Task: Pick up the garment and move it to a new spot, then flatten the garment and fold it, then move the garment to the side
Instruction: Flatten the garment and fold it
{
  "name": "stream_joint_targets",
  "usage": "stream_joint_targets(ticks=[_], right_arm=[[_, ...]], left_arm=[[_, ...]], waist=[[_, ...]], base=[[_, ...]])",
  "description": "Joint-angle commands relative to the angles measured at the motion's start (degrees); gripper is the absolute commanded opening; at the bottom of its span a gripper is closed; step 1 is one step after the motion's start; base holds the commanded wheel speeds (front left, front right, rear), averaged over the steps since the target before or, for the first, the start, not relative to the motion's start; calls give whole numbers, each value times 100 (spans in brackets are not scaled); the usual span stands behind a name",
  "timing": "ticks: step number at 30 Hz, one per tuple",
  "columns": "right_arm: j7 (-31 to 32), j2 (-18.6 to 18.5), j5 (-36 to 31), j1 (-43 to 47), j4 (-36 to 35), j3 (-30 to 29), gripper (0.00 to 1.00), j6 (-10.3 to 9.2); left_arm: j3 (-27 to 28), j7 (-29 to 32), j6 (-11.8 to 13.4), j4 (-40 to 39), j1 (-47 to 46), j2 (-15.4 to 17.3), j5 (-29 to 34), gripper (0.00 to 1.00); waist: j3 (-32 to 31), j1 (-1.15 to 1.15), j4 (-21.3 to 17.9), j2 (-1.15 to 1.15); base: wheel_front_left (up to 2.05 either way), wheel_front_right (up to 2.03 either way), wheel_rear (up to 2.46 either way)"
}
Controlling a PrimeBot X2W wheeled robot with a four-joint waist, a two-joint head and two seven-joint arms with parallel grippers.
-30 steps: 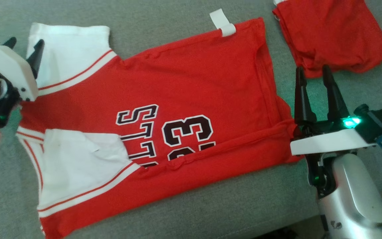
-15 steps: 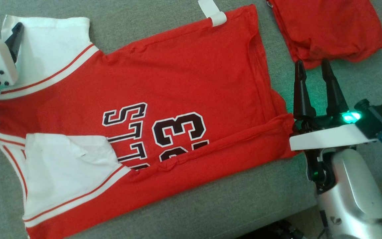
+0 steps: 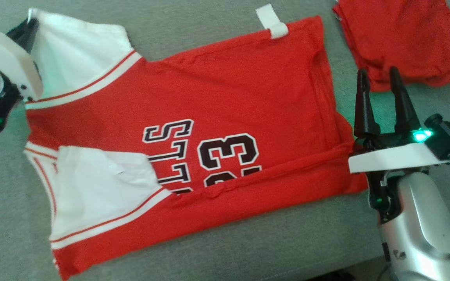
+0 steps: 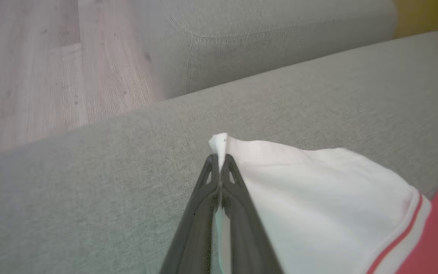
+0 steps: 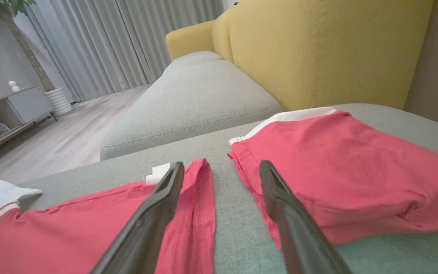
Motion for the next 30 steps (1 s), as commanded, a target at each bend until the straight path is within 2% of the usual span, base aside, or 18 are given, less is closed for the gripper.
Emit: stream_joint_targets(ticks=[1, 7, 14, 22, 30], right_arm=[[-41, -29, -124, -107, -156, 47, 100, 39], [347, -29, -618, -240, -217, -243, 100, 39], [1747, -87, -1283, -786, 67, -310, 100, 39], [2656, -717, -1607, -1630, 1279, -519, 100, 39], [2776, -1065, -1838, -2240, 2502, -474, 100, 39]], left_arm=[[135, -396, 10, -247, -193, 221, 70, 0], [1, -1156, 10, -646, -46, 35, 190, 0], [-222, -1646, 163, -1596, 507, -19, 434, 0], [-433, -1690, 448, -2766, 965, -17, 581, 0], [-501, -1521, 564, -3249, 1019, 40, 590, 0]], waist=[[-193, 0, 264, 0], [-441, 0, 762, 0], [-616, 0, 1333, 0], [-554, 0, 1633, 0], [-383, 0, 1710, 0]], base=[[0, 0, 0], [0, 0, 0], [0, 0, 0], [0, 0, 0], [0, 0, 0]])
